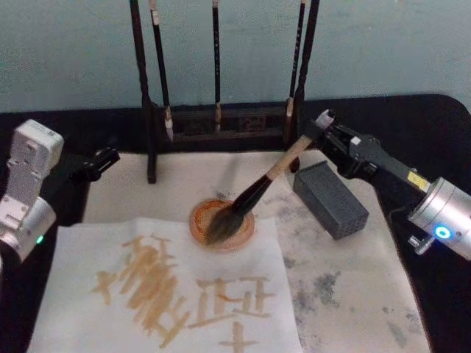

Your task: Pick up the brush from the inkstone, write on the paper, then place the brush back to its original position.

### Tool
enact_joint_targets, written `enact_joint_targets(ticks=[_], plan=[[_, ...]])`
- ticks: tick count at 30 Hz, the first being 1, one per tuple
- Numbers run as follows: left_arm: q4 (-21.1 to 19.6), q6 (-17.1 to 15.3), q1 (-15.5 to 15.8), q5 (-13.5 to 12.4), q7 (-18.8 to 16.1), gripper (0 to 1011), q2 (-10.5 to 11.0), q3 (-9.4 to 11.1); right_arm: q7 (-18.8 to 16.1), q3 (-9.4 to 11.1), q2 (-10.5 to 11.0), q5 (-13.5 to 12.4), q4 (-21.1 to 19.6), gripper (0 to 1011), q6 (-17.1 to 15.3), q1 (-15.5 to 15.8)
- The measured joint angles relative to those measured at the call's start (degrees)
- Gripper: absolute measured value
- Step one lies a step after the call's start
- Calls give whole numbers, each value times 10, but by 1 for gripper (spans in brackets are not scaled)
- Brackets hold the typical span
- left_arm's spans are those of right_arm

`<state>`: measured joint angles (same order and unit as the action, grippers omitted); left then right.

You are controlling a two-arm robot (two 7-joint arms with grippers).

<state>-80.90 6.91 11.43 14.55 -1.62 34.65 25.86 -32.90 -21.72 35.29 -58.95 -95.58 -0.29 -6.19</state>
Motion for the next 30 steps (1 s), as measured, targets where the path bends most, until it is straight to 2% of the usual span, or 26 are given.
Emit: enact_joint_targets(ticks=[7,13,19,30], plan=[[0,0,0,0,0,1002,0,0,11,1,-22,-23,40,172,-4,-18],[0,0,0,0,0,1002,0,0,15,3,-42,-46,94,172,-8,-38],[0,0,0,0,0,1002,0,0,10,0,-58,-58,138,172,-10,-54],[0,0,0,0,0,1002,0,0,3,-5,-75,-78,186,172,-22,-70]])
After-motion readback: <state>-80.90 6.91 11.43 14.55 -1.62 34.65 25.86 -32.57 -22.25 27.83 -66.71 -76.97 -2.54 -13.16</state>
